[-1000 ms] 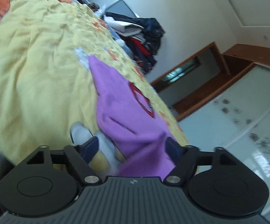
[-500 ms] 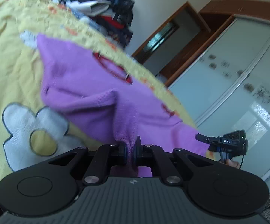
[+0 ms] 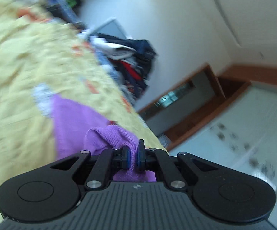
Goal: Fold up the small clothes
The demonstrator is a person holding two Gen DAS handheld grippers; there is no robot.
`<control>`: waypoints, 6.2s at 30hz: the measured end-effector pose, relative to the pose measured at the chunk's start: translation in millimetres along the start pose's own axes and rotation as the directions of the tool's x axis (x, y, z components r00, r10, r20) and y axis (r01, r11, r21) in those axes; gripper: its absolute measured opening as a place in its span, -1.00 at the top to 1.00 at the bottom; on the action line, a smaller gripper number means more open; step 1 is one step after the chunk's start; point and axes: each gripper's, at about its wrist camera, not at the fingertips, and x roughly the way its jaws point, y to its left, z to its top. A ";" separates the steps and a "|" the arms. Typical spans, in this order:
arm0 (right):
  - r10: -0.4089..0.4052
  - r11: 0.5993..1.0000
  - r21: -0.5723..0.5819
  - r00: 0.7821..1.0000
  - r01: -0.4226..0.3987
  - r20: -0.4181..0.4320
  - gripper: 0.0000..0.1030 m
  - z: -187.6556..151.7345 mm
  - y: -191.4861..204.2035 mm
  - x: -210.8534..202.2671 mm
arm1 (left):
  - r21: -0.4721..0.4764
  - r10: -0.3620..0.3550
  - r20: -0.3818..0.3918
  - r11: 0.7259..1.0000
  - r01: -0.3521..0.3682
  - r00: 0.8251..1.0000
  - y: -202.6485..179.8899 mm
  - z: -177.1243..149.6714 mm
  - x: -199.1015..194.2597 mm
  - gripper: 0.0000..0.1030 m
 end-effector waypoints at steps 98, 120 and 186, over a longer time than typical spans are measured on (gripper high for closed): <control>0.302 0.896 0.240 0.909 -0.373 0.289 0.90 -162.8 63.3 -147.2 | -0.151 -0.167 -0.033 0.976 0.160 0.985 -19.1 -95.7 -154.1 0.97; 0.282 0.903 0.254 0.923 -0.348 0.261 0.90 -210.0 64.3 -220.1 | -0.262 -0.150 -0.100 0.958 0.119 0.984 -21.6 -149.2 -229.7 0.97; 0.271 0.910 0.236 0.921 -0.339 0.280 0.89 -88.7 28.1 -105.3 | -0.380 -0.236 0.044 0.895 0.234 0.971 19.2 -102.3 -81.9 0.98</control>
